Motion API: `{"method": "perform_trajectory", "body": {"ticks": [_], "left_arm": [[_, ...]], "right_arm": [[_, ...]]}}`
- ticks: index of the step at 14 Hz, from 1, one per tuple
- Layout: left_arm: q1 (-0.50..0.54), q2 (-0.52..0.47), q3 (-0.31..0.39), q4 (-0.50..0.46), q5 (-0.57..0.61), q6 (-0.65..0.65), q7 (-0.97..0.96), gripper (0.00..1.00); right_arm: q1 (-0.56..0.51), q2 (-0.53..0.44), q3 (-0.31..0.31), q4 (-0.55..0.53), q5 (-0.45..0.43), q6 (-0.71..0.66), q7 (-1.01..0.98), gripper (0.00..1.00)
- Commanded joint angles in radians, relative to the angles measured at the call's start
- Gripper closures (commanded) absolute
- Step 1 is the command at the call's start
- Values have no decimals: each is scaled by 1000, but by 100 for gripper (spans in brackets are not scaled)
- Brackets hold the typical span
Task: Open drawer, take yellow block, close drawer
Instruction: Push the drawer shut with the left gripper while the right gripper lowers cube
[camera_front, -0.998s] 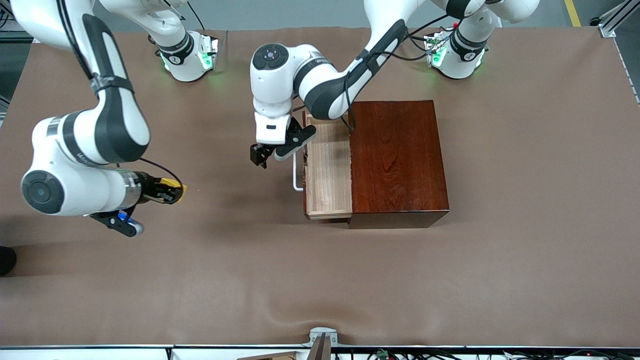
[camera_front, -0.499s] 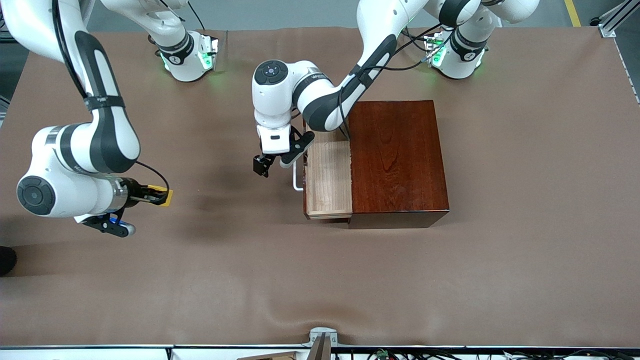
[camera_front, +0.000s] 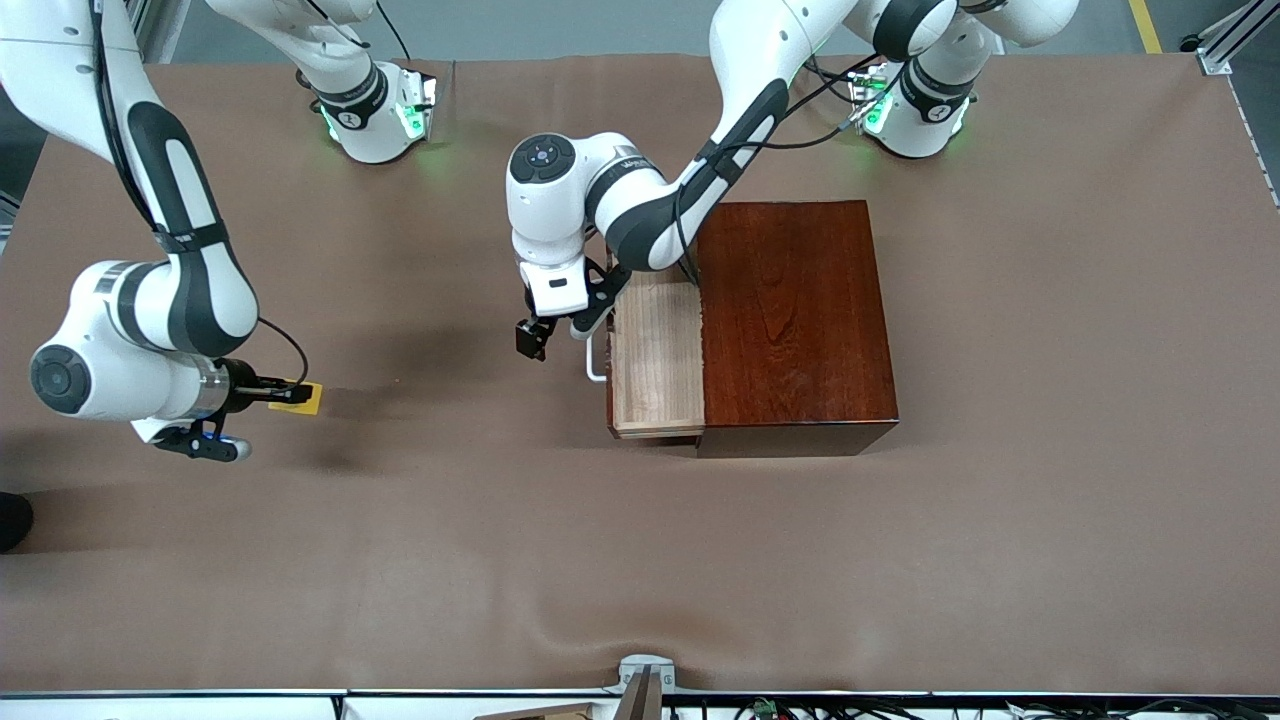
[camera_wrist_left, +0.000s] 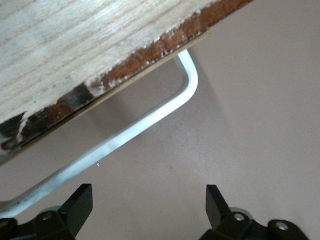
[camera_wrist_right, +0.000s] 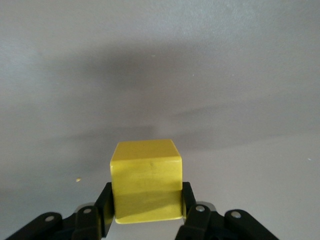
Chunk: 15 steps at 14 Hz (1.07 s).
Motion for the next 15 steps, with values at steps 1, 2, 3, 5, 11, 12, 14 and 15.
{"method": "perform_trajectory", "body": {"ticks": [1, 2, 3, 5, 11, 12, 14, 15], "left_arm": [[1, 16, 9, 32, 10, -52, -25, 0], [6, 16, 9, 32, 10, -77, -22, 0], [15, 16, 9, 32, 10, -87, -22, 0], [22, 11, 7, 32, 9, -115, -19, 0], [61, -21, 6, 30, 13, -218, -14, 0], [67, -22, 7, 18, 13, -221, -14, 0], [76, -29, 7, 13, 13, -261, -14, 0], [79, -30, 7, 13, 13, -293, -14, 0]], "right_arm": [[-7, -47, 16, -88, -12, 65, -13, 100], [-11, -45, 15, -88, -18, 73, -13, 100], [-22, -42, 15, -88, -50, 88, -15, 100], [-28, -41, 15, -88, -98, 93, -13, 100], [-45, -7, 15, -96, -124, 130, -13, 100], [-45, 2, 15, -97, -124, 130, -12, 100], [-51, 14, 16, -97, -124, 138, -12, 100], [-56, 21, 16, -100, -124, 148, -10, 99]]}}
